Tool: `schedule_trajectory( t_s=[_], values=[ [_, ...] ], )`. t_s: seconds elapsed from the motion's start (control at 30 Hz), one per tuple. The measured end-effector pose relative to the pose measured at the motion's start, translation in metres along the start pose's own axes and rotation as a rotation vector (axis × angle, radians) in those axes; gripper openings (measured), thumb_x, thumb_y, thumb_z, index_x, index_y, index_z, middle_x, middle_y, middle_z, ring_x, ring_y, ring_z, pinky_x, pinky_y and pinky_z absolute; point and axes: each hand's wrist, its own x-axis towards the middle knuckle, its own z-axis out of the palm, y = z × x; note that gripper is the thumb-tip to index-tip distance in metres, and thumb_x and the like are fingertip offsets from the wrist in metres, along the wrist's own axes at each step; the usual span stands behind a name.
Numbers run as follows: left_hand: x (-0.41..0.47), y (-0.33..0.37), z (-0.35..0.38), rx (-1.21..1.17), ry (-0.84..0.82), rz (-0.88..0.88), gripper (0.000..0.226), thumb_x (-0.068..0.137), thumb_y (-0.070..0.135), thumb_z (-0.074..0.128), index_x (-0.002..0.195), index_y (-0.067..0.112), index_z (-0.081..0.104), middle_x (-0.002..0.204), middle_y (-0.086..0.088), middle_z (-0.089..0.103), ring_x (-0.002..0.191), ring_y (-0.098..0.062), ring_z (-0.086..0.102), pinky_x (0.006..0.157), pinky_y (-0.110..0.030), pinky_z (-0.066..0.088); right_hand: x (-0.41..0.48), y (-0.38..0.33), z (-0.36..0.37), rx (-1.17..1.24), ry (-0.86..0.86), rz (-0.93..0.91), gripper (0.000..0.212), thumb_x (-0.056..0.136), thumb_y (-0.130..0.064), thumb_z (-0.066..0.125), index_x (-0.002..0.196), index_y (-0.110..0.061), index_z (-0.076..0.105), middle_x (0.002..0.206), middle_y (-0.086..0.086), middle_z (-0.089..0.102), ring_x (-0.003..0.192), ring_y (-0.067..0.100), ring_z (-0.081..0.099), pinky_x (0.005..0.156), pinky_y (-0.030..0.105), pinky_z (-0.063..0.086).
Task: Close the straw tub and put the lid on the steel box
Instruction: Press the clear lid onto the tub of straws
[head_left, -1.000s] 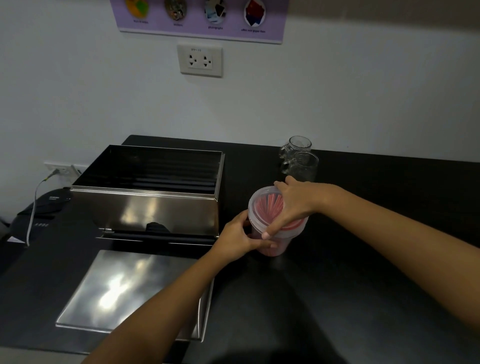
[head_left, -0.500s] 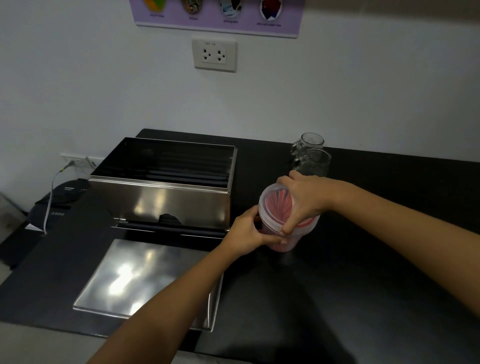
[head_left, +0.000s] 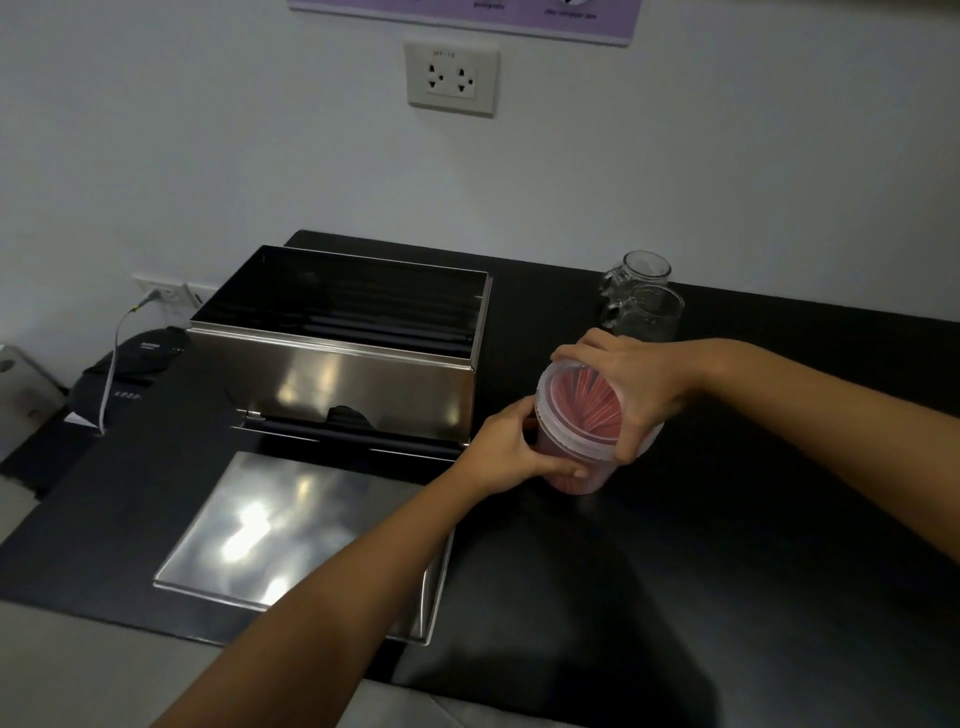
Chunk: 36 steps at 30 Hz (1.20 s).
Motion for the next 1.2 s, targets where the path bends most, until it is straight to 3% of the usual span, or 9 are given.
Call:
schedule_trajectory(
  t_s=[0.4,0.53,0.77,0.93,1.2],
  values=[
    [-0.001,0.003,0.002,-0.001,-0.011,-0.006,0.085,0.06,0.025,0.085,0.133,0.019,0.043,0.129,0.002,0.056,0.117,-0.007,0.052,0.093,-0.013,0.038,-0.002,0.003,-0.001,-0.117,-0.035,-0.082,0.12,0.053,-0.033,0.084,0.141,-0.034,0.003,0.141,-0.004,0.015,0.131,0.022,0.02,0.109,0.043,0.032],
    [0.0,0.003,0.005,-0.018,-0.027,-0.021,0.085,0.059,0.024,0.086,0.133,0.019,0.044,0.13,0.001,0.056,0.118,-0.008,0.052,0.097,-0.018,0.039,-0.005,0.008,-0.008,-0.006,-0.073,-0.071,0.119,0.05,-0.032,0.086,0.139,-0.039,0.008,0.137,-0.006,0.02,0.131,0.021,0.023,0.106,0.047,0.037],
    [0.0,0.004,0.002,-0.043,-0.025,-0.025,0.086,0.059,0.023,0.086,0.134,0.019,0.042,0.131,0.002,0.055,0.119,-0.007,0.051,0.1,-0.022,0.041,-0.006,0.007,-0.01,-0.023,-0.036,-0.046,0.118,0.052,-0.033,0.086,0.14,-0.036,0.007,0.137,-0.003,0.02,0.131,0.022,0.023,0.106,0.047,0.037],
    [0.001,0.003,0.002,-0.037,-0.034,-0.028,0.087,0.06,0.025,0.085,0.134,0.019,0.041,0.132,0.003,0.054,0.119,-0.007,0.051,0.097,-0.017,0.039,-0.004,0.003,-0.007,-0.066,-0.037,0.001,0.118,0.053,-0.039,0.084,0.141,-0.036,0.006,0.135,-0.002,0.021,0.129,0.023,0.025,0.103,0.047,0.04],
    [0.0,0.002,0.003,-0.033,-0.013,-0.031,0.086,0.057,0.027,0.086,0.132,0.019,0.044,0.129,0.002,0.056,0.118,-0.008,0.052,0.099,-0.022,0.042,-0.004,-0.006,-0.004,-0.1,0.002,0.134,0.113,0.056,-0.055,0.076,0.143,-0.027,0.01,0.14,0.004,0.026,0.127,0.027,0.035,0.094,0.039,0.042]
  ],
)
